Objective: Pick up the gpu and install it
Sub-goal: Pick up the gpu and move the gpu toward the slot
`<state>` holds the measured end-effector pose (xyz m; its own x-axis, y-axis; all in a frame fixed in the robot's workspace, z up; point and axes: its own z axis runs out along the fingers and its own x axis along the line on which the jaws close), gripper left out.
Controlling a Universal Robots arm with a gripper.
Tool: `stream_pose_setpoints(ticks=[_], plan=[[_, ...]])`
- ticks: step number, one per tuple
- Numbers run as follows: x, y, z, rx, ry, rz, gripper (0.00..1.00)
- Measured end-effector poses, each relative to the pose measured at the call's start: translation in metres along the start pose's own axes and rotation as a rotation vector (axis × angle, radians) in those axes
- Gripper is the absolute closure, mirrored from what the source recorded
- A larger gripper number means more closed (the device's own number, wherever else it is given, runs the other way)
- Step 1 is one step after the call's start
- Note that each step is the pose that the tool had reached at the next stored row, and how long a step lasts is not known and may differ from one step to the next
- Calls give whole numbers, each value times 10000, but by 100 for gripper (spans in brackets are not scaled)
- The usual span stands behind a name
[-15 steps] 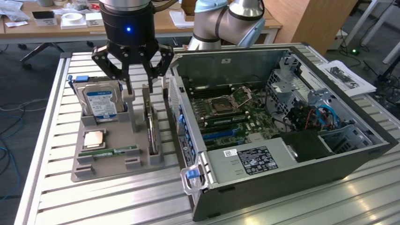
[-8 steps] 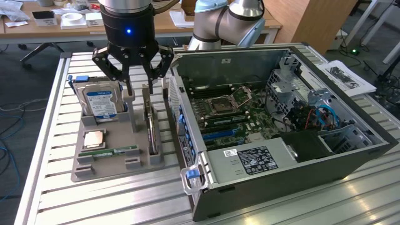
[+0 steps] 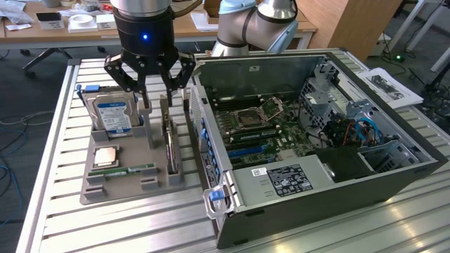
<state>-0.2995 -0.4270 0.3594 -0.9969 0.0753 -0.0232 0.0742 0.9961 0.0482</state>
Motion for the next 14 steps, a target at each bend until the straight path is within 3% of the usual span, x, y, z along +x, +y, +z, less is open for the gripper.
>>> stream_pose_setpoints(ticks=[14], plan=[[1, -3, 60, 1, 1, 0, 53]])
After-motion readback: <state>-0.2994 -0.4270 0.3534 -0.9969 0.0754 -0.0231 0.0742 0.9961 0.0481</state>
